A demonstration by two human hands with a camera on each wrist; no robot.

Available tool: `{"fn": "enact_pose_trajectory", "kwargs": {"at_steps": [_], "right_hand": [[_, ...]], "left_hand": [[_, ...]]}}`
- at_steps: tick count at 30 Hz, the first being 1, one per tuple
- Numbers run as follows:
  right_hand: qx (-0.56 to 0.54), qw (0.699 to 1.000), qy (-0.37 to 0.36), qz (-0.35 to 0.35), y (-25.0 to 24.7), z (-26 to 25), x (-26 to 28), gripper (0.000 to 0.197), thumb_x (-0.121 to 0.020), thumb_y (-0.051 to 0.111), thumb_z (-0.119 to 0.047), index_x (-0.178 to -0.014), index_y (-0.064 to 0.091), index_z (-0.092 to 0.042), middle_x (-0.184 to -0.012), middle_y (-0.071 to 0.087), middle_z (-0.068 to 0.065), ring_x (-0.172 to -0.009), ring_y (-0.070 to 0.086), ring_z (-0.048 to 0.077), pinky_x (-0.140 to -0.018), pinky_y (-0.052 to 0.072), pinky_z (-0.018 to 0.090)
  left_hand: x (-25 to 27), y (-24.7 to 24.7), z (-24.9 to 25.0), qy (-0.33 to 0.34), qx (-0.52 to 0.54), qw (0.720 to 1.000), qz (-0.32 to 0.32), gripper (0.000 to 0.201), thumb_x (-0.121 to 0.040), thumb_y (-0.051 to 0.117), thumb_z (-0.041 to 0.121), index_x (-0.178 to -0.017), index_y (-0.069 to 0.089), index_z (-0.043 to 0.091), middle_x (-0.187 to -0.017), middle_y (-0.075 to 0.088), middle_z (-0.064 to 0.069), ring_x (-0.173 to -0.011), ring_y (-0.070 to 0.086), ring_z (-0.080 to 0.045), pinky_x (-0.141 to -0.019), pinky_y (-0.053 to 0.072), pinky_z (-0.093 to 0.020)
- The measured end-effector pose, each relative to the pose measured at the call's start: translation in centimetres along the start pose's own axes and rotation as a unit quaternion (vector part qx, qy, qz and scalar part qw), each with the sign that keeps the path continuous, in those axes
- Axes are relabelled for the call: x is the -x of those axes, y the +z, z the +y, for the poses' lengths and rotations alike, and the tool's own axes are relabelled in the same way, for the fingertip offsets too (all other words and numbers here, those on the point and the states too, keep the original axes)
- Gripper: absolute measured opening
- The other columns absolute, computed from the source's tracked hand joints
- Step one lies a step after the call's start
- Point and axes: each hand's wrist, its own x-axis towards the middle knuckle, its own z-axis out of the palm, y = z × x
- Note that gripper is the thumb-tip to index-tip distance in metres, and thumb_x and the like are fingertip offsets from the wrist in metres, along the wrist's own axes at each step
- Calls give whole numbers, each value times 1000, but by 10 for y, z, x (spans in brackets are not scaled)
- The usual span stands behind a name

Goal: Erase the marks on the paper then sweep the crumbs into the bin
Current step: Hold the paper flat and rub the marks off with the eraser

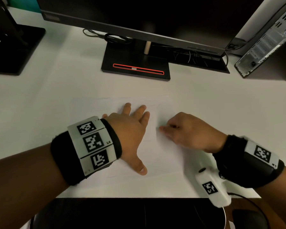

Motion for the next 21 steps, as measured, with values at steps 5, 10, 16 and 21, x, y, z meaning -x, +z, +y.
{"fn": "enact_pose_trajectory", "kwargs": {"at_steps": [5, 10, 16, 21], "right_hand": [[27, 999, -35, -29, 13, -13, 7, 50, -102, 52, -37, -59, 47, -10, -53, 46, 1, -47, 38, 12, -47, 30, 18], [6, 1000, 4, 19, 0, -4, -4, 51, -102, 52, -37, -59, 46, -11, -54, 48, 1, -49, 41, 14, -50, 31, 23], [3, 1000, -8, -14, 2, -10, -2, 52, -102, 51, -37, -68, 55, 2, -57, 51, 5, -50, 42, 15, -53, 36, 26], [17, 1000, -22, -8, 8, -15, -1, 50, -102, 51, -35, -60, 48, -8, -53, 48, 1, -46, 39, 11, -47, 30, 18]], "left_hand": [[-1, 2, -1, 1, 6, 1000, 4, 157, -55, 73, 85, -155, -27, 17, -160, -37, 5, -151, -23, -35, -108, 38, -63], [0, 2, -1, -1, 2, 1000, 3, 157, -55, 72, 86, -154, -28, 17, -160, -38, 4, -151, -24, -35, -108, 39, -63], [-1, 2, -1, -1, 2, 1000, 4, 157, -55, 72, 86, -154, -28, 17, -160, -38, 5, -151, -23, -35, -108, 39, -63], [-1, 2, -1, 0, 3, 1000, 5, 157, -55, 72, 86, -154, -28, 17, -160, -38, 5, -151, -23, -35, -108, 39, -63]]}}
